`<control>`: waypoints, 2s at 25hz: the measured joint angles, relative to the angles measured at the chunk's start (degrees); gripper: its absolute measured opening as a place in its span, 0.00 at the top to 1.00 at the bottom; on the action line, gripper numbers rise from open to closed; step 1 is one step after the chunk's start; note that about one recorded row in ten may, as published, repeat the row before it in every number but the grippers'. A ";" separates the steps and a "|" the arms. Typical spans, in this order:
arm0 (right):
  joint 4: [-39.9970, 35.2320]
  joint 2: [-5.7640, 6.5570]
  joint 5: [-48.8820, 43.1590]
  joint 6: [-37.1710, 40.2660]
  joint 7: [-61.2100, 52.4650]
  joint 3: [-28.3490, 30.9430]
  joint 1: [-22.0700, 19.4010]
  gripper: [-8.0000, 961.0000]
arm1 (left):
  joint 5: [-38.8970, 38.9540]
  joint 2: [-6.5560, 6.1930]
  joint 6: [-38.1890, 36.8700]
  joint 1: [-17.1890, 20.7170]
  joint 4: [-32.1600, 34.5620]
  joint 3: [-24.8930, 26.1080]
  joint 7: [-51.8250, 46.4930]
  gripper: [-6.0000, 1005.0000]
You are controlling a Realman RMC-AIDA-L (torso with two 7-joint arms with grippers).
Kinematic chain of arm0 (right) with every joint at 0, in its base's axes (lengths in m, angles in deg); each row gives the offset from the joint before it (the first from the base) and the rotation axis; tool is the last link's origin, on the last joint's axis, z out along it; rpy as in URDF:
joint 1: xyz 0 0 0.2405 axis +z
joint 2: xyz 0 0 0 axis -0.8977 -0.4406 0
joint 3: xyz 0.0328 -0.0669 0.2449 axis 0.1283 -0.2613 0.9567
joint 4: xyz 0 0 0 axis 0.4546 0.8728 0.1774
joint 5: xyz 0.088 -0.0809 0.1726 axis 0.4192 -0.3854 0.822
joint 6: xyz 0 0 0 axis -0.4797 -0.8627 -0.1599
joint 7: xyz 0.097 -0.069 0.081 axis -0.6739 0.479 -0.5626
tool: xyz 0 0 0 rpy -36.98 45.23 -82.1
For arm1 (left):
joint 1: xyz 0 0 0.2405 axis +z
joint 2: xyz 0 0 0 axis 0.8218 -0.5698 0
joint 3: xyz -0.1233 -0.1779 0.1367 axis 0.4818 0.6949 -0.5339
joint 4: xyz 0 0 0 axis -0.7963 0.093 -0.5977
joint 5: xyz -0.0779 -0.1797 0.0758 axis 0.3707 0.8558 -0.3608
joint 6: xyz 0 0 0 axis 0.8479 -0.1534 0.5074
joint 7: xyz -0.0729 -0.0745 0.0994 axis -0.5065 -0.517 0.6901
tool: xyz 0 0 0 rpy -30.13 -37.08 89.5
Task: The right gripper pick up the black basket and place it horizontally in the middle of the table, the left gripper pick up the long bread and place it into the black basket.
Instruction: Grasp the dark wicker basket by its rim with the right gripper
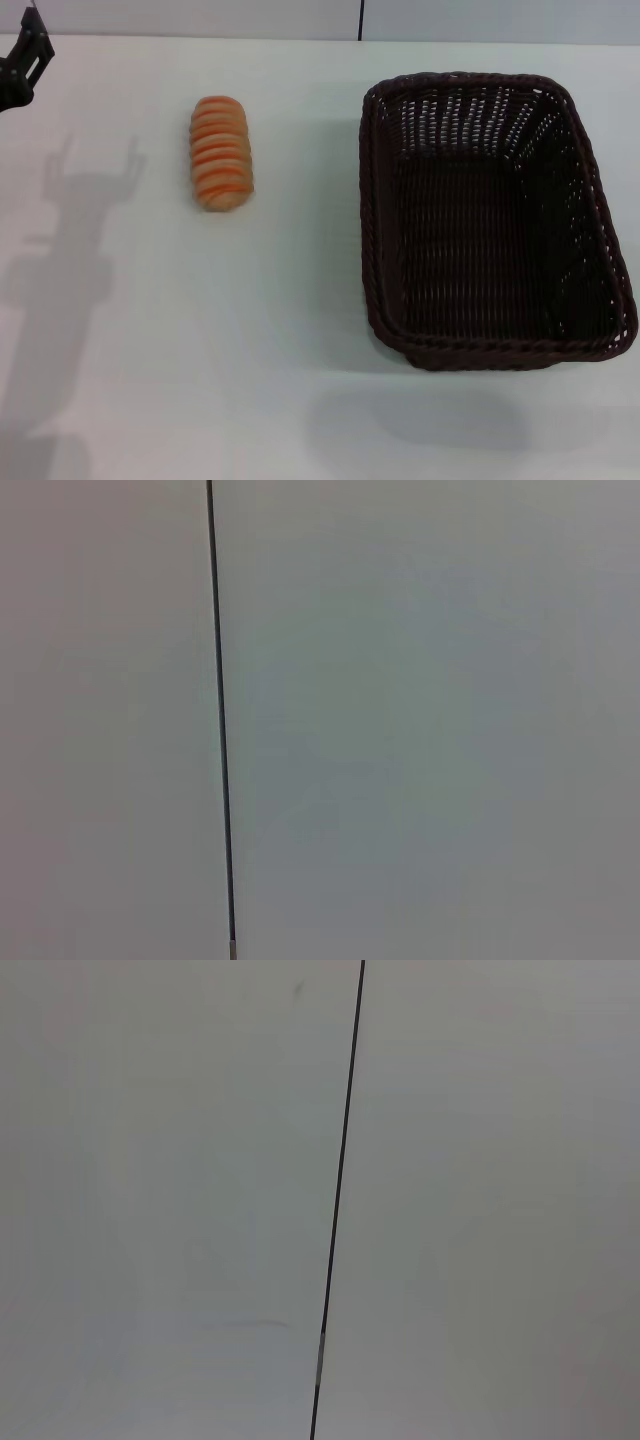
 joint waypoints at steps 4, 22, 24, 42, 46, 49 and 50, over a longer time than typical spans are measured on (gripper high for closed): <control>0.00 0.00 0.00 0.00 0.00 -0.02 0.00 0.34 | -0.06 0.00 -0.01 0.00 0.09 -0.12 0.02 0.15; 1.75 0.08 -1.75 0.61 -2.78 -0.69 -0.16 0.34 | -0.19 -0.09 -0.08 0.11 0.32 0.02 0.03 0.15; 5.84 0.01 -5.34 3.79 -6.43 -0.69 -1.41 0.34 | -0.17 -0.09 -0.10 0.07 0.32 0.21 0.03 0.15; 31.83 0.27 -46.54 11.23 -59.77 11.26 -2.74 0.34 | -0.18 -0.09 -0.12 0.17 0.45 1.02 0.03 0.15; 40.04 0.36 -65.05 5.96 -76.71 16.07 1.49 0.34 | -0.18 -0.11 -0.13 0.15 0.59 1.61 0.03 0.15; 46.39 0.41 -74.48 -0.16 -85.94 18.86 5.08 0.34 | -0.18 -0.16 -0.17 0.26 0.82 1.76 0.03 0.15; 48.66 0.44 -77.69 -2.94 -89.28 19.85 6.48 0.34 | -0.18 -0.16 -0.23 0.30 0.84 1.84 0.03 0.15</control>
